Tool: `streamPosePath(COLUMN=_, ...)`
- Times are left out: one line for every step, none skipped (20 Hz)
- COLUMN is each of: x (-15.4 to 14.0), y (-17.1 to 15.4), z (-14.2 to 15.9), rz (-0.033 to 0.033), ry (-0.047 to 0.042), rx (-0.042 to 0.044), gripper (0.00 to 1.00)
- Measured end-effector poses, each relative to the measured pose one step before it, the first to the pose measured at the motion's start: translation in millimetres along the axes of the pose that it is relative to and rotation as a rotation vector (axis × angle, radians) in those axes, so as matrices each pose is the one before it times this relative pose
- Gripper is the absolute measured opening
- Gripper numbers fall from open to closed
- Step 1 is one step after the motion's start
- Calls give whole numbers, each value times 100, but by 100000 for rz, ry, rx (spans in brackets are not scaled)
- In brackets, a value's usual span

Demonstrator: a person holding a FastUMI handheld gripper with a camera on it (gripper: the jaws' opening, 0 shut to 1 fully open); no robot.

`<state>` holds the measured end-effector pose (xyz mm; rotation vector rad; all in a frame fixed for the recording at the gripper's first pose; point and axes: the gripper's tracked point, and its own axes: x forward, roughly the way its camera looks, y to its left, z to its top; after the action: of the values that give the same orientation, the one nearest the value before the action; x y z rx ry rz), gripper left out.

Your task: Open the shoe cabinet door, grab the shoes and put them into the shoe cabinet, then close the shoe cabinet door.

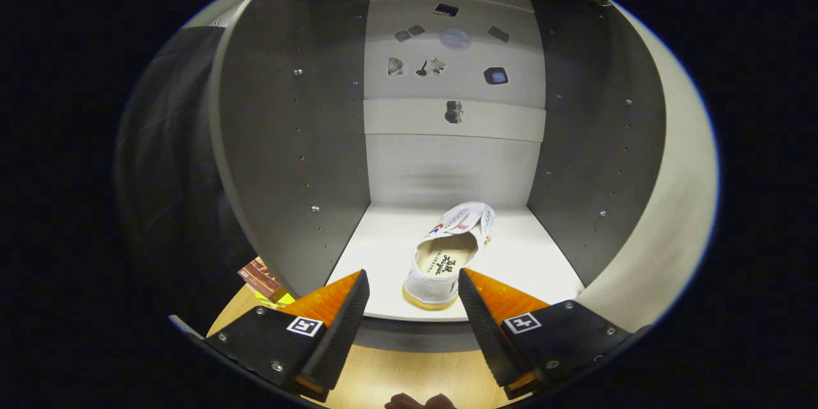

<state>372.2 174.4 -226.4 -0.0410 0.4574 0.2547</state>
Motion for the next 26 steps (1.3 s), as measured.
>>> streamPosePath(x=-1326, y=85, z=221, rz=105, ry=-1807, rx=870, gripper=88)
streamPosePath(x=-1355, y=99, z=299, rz=344, ry=-1559, rx=895, gripper=89)
streamPosePath(x=-1247, y=0, z=209, rz=170, ry=-1193, rx=606, gripper=89)
streamPosePath(x=-1288, y=-90, z=137, rz=-129, ry=-852, rx=613, gripper=90)
streamPosePath(x=-1386, y=-156, z=142, rz=-276, ry=-878, rx=610, gripper=90)
streamPosePath(x=-1201, y=-206, z=178, rz=-350, ry=-967, rx=521, gripper=90)
streamPosePath(x=-1140, y=-253, z=125, rz=-366, ry=-737, rx=484, gripper=91)
streamPosePath(x=-1273, y=-267, z=112, rz=-496, ry=-437, rx=294, gripper=91)
streamPosePath(x=-1235, y=-307, z=88, rz=-203, ry=-523, rx=377, gripper=91)
streamPosePath(x=-1023, y=-115, z=0, rz=141, ry=-503, rx=134, gripper=92)
streamPosePath(x=-1194, y=-164, z=77, rz=27, ry=-655, rx=-11, gripper=93)
streamPosePath(x=-1261, y=-289, z=198, rz=219, ry=-939, rx=-213, gripper=93)
streamPosePath(x=-1218, y=-221, z=168, rz=39, ry=-1071, rx=-161, gripper=93)
streamPosePath(x=-1289, y=-174, z=193, rz=496, ry=-1059, rx=-122, gripper=93)
streamPosePath(x=-1358, y=-90, z=124, rz=696, ry=-822, rx=-327, gripper=93)
streamPosePath(x=-1137, y=-159, z=150, rz=311, ry=-1151, rx=-325, gripper=93)
streamPosePath(x=-1075, y=-280, z=279, rz=180, ry=-1056, rx=-388, gripper=93)
streamPosePath(x=-1128, y=-339, z=175, rz=208, ry=-1177, rx=-193, gripper=93)
streamPosePath(x=-1166, y=-334, z=168, rz=624, ry=-885, rx=-176, gripper=93)
streamPosePath(x=-1202, y=-317, z=78, rz=664, ry=-339, rx=344, gripper=93)
streamPosePath(x=-1352, y=-431, z=54, rz=895, ry=-387, rx=497, gripper=93)
streamPosePath(x=-1297, y=-428, z=239, rz=956, ry=-910, rx=250, gripper=93)
streamPosePath(x=-1300, y=-599, z=177, rz=657, ry=-953, rx=108, gripper=93)
streamPosePath(x=-1075, y=-563, z=46, rz=233, ry=-812, rx=179, gripper=93)
streamPosePath(x=-1013, y=-589, z=55, rz=551, ry=-507, rx=302, gripper=93)
streamPosePath(x=-1120, y=-571, z=65, rz=456, ry=-499, rx=202, gripper=93)
